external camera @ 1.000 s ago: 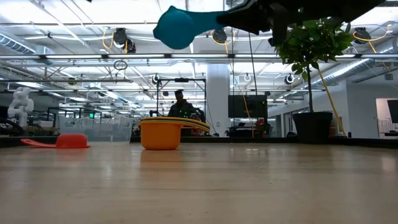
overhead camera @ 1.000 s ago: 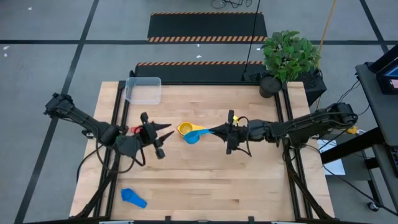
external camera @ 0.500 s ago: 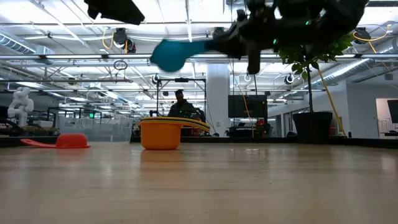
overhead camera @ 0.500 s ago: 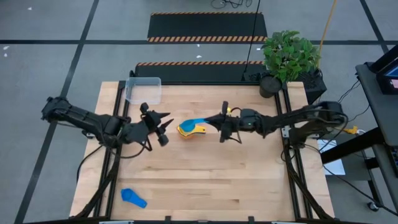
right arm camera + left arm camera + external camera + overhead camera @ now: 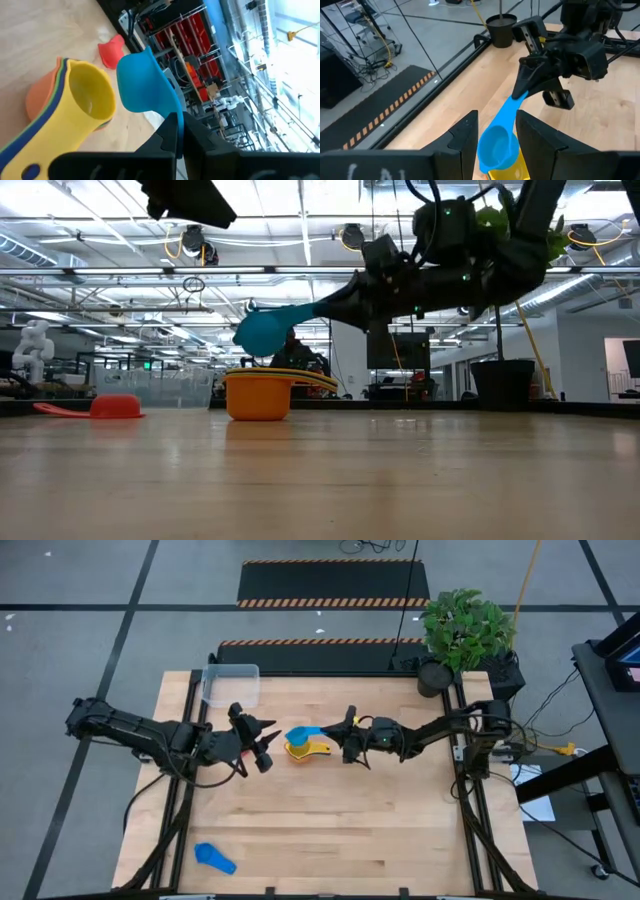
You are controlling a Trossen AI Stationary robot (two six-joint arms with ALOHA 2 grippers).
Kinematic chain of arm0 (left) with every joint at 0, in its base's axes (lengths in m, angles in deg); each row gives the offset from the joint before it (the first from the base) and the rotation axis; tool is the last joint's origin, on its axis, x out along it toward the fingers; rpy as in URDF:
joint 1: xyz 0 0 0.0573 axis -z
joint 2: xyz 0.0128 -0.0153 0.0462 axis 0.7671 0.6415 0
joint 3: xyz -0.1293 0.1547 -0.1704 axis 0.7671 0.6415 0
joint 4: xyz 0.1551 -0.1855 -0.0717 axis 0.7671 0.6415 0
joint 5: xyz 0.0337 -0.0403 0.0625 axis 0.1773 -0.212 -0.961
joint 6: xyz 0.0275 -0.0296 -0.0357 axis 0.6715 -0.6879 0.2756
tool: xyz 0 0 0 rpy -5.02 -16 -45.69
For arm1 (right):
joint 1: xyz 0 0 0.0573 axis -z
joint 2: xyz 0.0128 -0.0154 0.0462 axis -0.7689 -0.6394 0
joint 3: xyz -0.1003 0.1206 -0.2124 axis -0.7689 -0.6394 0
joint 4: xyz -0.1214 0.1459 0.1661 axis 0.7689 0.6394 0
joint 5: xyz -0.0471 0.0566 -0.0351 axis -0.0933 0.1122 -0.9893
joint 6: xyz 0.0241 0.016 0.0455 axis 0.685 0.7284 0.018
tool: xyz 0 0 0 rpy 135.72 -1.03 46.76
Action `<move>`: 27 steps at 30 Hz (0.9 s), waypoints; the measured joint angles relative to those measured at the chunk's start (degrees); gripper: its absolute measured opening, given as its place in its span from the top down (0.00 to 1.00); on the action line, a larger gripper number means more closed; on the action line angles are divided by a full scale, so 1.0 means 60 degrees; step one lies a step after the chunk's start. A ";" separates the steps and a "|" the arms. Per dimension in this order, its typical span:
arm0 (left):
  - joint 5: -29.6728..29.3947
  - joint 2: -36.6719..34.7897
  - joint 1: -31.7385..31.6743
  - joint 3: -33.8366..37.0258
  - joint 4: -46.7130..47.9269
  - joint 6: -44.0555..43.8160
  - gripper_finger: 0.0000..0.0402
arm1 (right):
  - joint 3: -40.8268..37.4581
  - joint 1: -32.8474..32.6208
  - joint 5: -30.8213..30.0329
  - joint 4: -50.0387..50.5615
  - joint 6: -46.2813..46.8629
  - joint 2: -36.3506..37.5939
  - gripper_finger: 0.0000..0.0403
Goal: Nest measuring cups in basket
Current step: Stack the light blue measuring cup on top of the yellow measuring cup
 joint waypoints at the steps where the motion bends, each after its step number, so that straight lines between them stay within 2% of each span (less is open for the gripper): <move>1: 0.0000 0.0000 0.0000 0.0000 -0.0003 0.0000 0.66 | 0.0000 -0.0027 0.0013 -0.0176 -0.0013 -0.0100 1.00; 10: 0.0000 0.0000 0.0000 0.0000 -0.0001 0.0015 0.66 | 0.0007 -0.0049 0.0049 -0.0200 -0.0046 -0.0379 1.00; 17: 0.0000 0.0000 0.0000 0.0000 -0.0004 0.0080 0.66 | 0.0015 0.0023 0.0562 -0.0074 0.0472 -0.0379 1.00; 27: -0.0004 0.0000 0.0000 0.0000 -0.0020 0.0186 0.66 | 0.0015 0.0136 0.0773 0.0140 0.0705 -0.0379 1.00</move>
